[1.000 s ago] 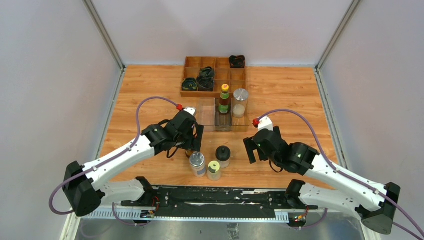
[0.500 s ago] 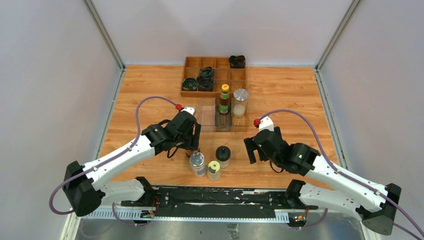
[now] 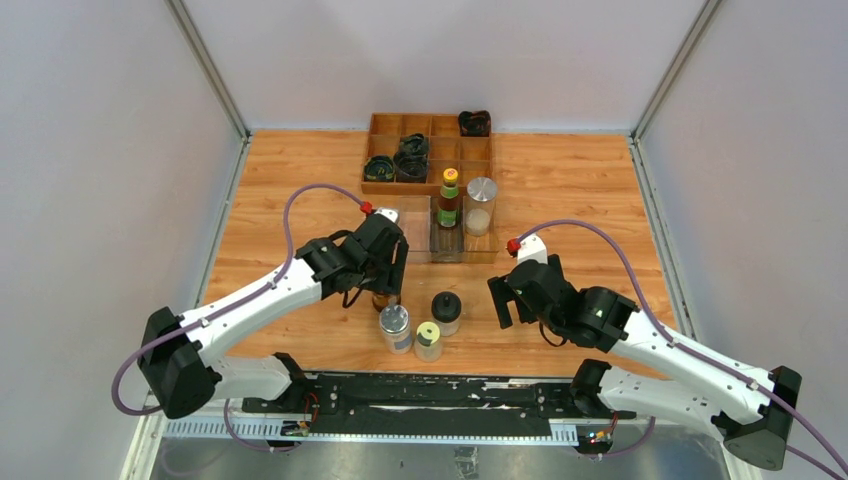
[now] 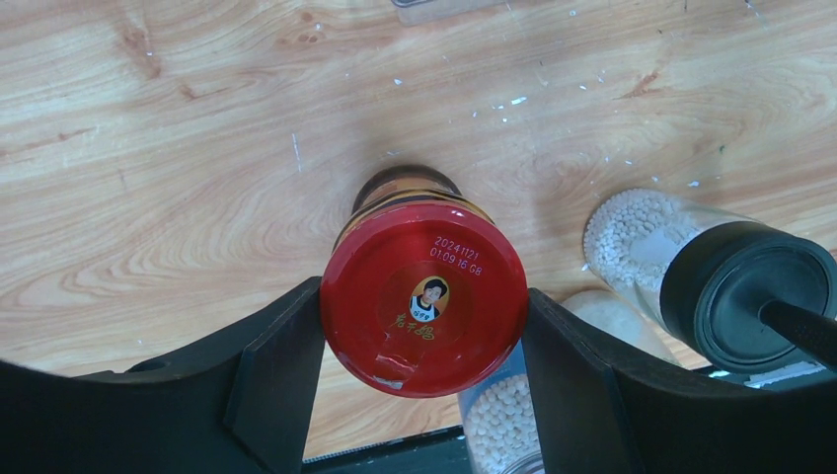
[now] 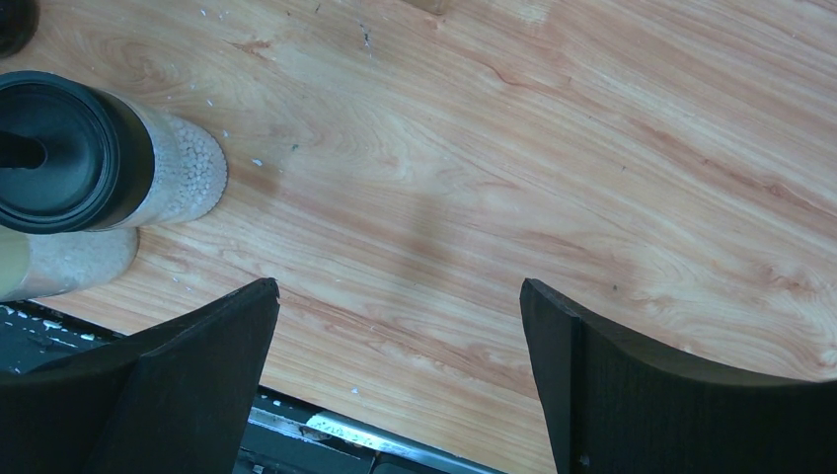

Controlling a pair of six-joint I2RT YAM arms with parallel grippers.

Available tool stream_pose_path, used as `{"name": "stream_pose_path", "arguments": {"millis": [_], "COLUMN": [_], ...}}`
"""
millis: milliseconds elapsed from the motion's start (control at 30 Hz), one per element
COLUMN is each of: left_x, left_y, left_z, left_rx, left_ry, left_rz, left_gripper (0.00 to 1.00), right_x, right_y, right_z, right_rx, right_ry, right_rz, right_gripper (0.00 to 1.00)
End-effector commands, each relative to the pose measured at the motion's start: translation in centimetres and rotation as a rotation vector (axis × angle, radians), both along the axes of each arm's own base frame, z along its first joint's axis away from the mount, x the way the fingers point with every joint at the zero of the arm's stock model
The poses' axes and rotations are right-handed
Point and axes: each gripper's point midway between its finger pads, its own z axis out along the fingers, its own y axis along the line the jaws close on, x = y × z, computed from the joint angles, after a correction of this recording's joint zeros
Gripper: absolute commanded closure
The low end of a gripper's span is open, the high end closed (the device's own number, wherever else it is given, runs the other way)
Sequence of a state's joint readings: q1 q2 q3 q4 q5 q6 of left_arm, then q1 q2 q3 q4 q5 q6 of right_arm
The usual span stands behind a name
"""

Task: Organize the condiment bottles
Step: Pick up the bottle from the center of the board.

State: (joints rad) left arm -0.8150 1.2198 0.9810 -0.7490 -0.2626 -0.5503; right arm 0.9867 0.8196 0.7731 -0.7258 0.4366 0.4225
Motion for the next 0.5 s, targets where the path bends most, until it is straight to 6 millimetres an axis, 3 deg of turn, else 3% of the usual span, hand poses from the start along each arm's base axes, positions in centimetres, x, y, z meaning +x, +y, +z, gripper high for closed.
{"name": "stream_pose_path", "arguments": {"millis": [0,467], "left_x": [1.7,2.8], "left_y": [-1.0,-2.2], "left_z": [2.6,5.2], "left_rx": [-0.019,-0.024], "left_ry": [-0.074,-0.103], "left_rz": [-0.003,-0.034], "left_gripper": [0.42,0.43], "right_x": [-0.3,-0.1], "right_y": [-0.1,-0.1], "right_z": [-0.3,-0.1], "right_rx": [-0.003,-0.009], "right_ry": [0.003,-0.002], "right_rz": [0.002,0.003], "right_gripper": [0.02,0.02]}}
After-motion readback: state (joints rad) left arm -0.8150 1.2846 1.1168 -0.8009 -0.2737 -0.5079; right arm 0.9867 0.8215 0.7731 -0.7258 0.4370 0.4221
